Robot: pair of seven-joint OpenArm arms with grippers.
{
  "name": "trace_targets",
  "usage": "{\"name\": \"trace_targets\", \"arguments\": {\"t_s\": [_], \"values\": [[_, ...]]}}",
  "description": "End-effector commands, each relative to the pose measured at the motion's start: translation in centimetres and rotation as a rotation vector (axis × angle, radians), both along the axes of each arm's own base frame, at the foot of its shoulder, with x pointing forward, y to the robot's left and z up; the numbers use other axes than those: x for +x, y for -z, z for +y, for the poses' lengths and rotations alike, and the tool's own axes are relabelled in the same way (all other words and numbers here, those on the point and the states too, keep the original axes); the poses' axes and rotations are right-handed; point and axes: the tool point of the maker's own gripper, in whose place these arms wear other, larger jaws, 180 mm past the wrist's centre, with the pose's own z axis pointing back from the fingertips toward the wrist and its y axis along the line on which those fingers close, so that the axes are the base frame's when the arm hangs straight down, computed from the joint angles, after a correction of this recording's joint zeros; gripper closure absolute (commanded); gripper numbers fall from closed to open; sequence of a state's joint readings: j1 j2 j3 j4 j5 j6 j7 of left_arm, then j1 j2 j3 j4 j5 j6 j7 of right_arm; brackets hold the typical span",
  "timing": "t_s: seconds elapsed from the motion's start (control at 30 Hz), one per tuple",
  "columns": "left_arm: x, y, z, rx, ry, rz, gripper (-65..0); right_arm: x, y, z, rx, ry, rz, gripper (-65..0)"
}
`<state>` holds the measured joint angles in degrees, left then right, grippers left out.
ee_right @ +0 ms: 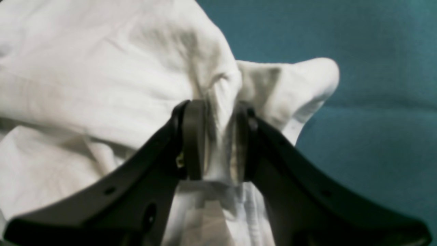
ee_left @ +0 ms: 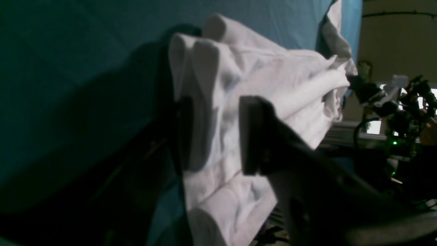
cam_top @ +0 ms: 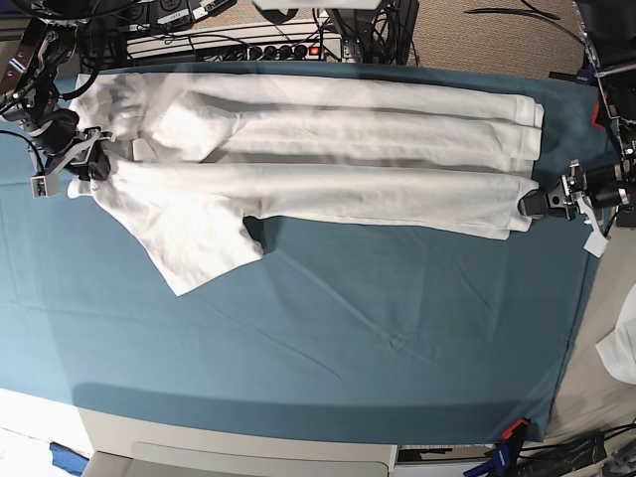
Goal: Fold the T-shirt properly
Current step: 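Release the hem and raise both grippers off the folded shirt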
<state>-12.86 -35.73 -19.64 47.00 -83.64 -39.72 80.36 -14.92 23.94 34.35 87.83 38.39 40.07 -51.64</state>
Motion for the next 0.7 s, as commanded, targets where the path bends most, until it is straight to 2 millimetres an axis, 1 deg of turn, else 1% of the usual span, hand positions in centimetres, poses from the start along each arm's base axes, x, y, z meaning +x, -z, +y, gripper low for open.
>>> {"name": "trace_targets", "arguments": {"t_s": [0.0, 0.1, 0.23, 0.4, 0.47, 0.53, 0.67], "values": [[1.1, -1.7, 1.2, 0.013, -0.016, -0.053, -25.0, 1.0, -1.9, -0.8, -0.025, -0.002, -0.064, -16.5], [1.1, -1.7, 1.2, 0.014, -0.016, -0.054, -25.0, 1.5, -2.4, -0.8, -0.022, 0.001, -0.099, -16.5], [1.1, -1.8, 1.3, 0.016, -0.017, -0.055, -25.0, 2.6, -3.5, -1.0, -0.039, 0.005, -0.156, -16.5], [1.3, -2.2, 2.1, 0.023, -0.036, -0.066, -25.0, 3.9, -4.4, -1.3, -0.068, 0.006, -0.180, -16.5], [1.4, -2.5, 2.4, 0.021, -0.049, -0.075, -25.0, 3.8, -4.3, -1.3, -0.070, 0.005, -0.167, -16.5], [1.5, -2.7, 2.7, 0.018, -0.060, -0.083, -25.0, 3.4, -3.7, -1.2, -0.063, 0.002, -0.127, -16.5], [1.6, -2.8, 2.8, 0.017, -0.066, -0.087, -25.0, 2.6, -2.8, -0.6, -0.018, -0.008, -0.067, -16.4]]}}
